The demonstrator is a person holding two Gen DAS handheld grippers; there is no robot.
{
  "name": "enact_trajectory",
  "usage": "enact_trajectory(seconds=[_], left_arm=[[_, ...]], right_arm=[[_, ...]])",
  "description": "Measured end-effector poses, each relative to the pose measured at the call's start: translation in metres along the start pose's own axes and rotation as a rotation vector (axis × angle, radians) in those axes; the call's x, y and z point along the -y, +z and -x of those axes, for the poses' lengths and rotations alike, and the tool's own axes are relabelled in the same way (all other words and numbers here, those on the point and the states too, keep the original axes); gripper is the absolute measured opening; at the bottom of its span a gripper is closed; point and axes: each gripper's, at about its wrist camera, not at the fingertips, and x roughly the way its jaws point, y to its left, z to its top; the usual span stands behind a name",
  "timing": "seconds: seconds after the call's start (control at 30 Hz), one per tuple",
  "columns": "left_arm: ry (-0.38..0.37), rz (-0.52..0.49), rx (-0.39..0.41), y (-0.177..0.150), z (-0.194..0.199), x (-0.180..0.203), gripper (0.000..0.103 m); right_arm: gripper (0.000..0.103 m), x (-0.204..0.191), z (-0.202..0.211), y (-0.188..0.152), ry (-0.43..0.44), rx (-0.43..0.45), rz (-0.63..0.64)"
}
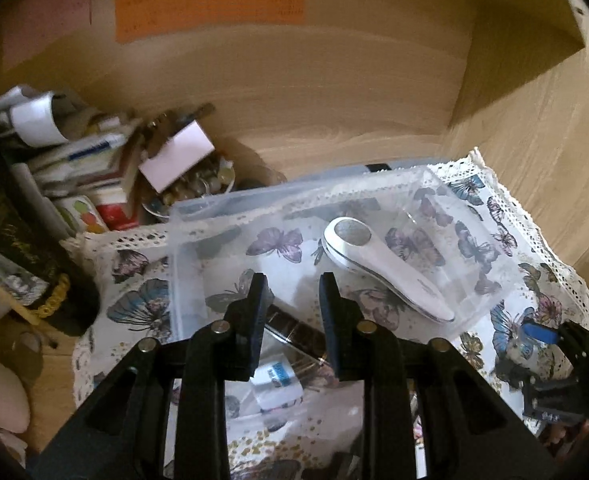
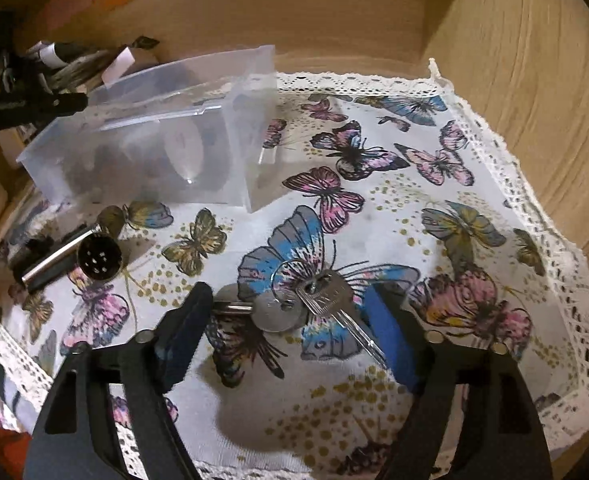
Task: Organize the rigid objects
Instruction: 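Place the white cube charger into the clear box with the left tool, then carry the silver keys over the clear box and release them with the right tool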
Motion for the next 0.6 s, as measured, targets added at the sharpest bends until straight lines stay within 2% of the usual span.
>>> enact_trajectory(seconds=[0.03, 0.07, 0.13, 0.4, 0.6], left_arm=[[0.002, -0.003, 0.007, -0.001, 0.004, 0.0, 0.031], [0.005, -0.009, 0.017, -0.003, 0.01, 0.001, 0.033], [0.007, -0.02, 0.032, -0.006, 0.018, 0.002, 0.038], [0.007, -0.066, 0.083, -0.029, 0.053, 0.011, 0.046], [-0.021, -0.051, 0.064, -0.055, 0.068, 0.006, 0.053]], right_arm=[[0.046, 0.0, 0.001, 0.0, 0.017, 0.002, 0.001], [0.041, -0.001, 0.003, 0.0, 0.019, 0.002, 0.002], [0.041, -0.004, 0.003, -0.001, 0.005, 0.009, 0.008], [0.041, -0.007, 0.007, -0.004, -0.014, 0.026, -0.003], [0.041, -0.007, 0.016, -0.001, -0.01, 0.052, -0.006]])
